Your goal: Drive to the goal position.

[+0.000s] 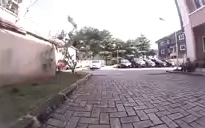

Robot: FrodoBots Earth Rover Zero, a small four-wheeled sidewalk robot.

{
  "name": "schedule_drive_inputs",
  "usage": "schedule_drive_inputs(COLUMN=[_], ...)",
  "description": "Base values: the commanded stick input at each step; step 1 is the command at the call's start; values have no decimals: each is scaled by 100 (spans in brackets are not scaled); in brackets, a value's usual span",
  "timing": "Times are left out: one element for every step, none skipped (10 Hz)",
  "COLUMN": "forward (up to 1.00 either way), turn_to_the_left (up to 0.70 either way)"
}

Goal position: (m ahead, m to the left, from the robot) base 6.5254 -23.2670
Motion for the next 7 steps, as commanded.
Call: schedule_drive_inputs(forward=[69,69,69,69,69,69,69], turn_to_the_left=[3,3,3,3,3,3,3])
